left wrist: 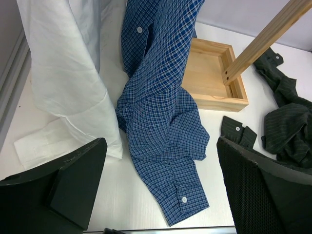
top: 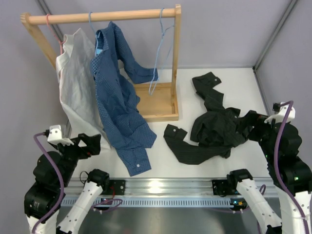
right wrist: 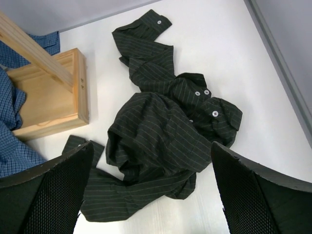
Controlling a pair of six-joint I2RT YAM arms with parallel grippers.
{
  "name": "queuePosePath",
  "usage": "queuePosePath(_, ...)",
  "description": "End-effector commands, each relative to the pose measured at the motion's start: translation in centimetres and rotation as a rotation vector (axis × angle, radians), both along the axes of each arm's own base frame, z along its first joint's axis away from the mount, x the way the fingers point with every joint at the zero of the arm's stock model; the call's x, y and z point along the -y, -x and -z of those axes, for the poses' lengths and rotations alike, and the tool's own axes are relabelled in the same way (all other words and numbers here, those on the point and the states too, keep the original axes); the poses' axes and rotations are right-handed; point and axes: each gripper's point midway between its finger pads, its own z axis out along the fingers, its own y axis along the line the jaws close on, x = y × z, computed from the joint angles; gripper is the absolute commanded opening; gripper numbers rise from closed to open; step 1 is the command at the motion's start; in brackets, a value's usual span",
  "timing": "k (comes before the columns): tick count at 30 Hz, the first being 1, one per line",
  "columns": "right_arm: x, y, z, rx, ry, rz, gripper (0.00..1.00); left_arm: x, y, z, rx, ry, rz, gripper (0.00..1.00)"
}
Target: Place the shirt on the hanger
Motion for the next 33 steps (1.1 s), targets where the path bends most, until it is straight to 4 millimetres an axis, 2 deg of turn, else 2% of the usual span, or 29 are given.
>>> queuePosePath(1,1.1,0.2,-0.6,0.02,-0.003,0.065,0.99,0.3,-0.3,-0.8,0.043,0.023,0.011,0.98)
queuePosePath(6,-0.1,-0.5,0.5,-0.012,-0.033,0.017,0.99,2.4,-0.8,0.2,0.03,0.091,0.091,0.98)
queuePosePath(9,-0.4,-2.0,1.8,-0.05,-0.043,0.026,0.99,4.1,-0.9,0.3,0.042,0.145,0.168,0.98)
queuePosePath(10,-0.7,-2.5,2.7,-0.076,-0.044,0.02,0.99,4.6,-1.3,1.3,0.019,0.151,0.18,0.98)
queuePosePath(12,-1.6,-4.1,4.2,-0.149,-0.061,-0.003,0.99,5.2,-1.7,1.8,0.026,0.161,0.205,0.98)
queuePosePath(13,-1.9,-5.2,5.7,-0.208,-0.058,0.001,1.0,5.5,-2.3,3.1,0.001,0.159,0.207,0.98)
queuePosePath(15,-1.4,-7.0,6.8,-0.237,-0.053,0.056,0.99,6.3,-2.7,3.6,0.004,0.171,0.241,0.98)
queuePosePath(16,-1.1,-8.4,8.7,-0.311,-0.028,0.085,0.99,6.5,-2.7,4.0,-0.005,0.171,0.249,0.98)
queuePosePath(19,1.9,-11.0,10.5,-0.38,0.023,0.242,0.99,6.4,-2.6,3.8,0.006,0.167,0.247,0.98)
queuePosePath(20,2.6,-12.2,12.5,-0.449,0.033,0.268,0.99,6.5,-2.6,4.0,0.002,0.165,0.253,0.98)
queuePosePath(21,3.1,-13.0,13.2,-0.463,0.017,0.283,1.0,6.5,-2.5,4.2,-0.001,0.166,0.259,0.98)
queuePosePath(22,4.9,-14.4,14.3,-0.481,-0.012,0.335,0.99,6.8,-2.5,4.3,-0.007,0.164,0.272,0.98)
queuePosePath(24,5.9,-15.8,14.7,-0.478,-0.044,0.36,0.99,6.9,-2.4,4.5,-0.013,0.162,0.283,0.98)
queuePosePath(25,6.6,-16.4,15.7,-0.496,-0.044,0.38,0.98,7.0,-2.4,4.6,-0.016,0.158,0.29,0.98)
queuePosePath(27,7.0,-17.1,16.4,-0.513,-0.043,0.386,0.99,7.2,-2.4,4.7,-0.019,0.158,0.299,0.98)
queuePosePath(28,7.0,-17.5,17.9,-0.555,-0.041,0.382,0.99,7.2,-2.4,4.7,-0.02,0.157,0.304,0.98)
queuePosePath(30,5.6,-18.1,19.9,-0.592,-0.079,0.306,0.99,7.4,-2.4,4.8,-0.027,0.158,0.307,0.98)
queuePosePath(31,4.4,-17.8,22.6,-0.647,-0.11,0.247,0.99,7.4,-2.5,4.9,-0.032,0.156,0.307,0.98)
queuePosePath(32,2.5,-18.8,23.3,-0.627,-0.171,0.141,0.99,7.5,-2.5,4.9,-0.036,0.157,0.31,0.97)
queuePosePath(33,1.7,-18.7,24.3,-0.639,-0.195,0.1,0.99,7.5,-2.6,5.0,-0.04,0.154,0.313,0.97)
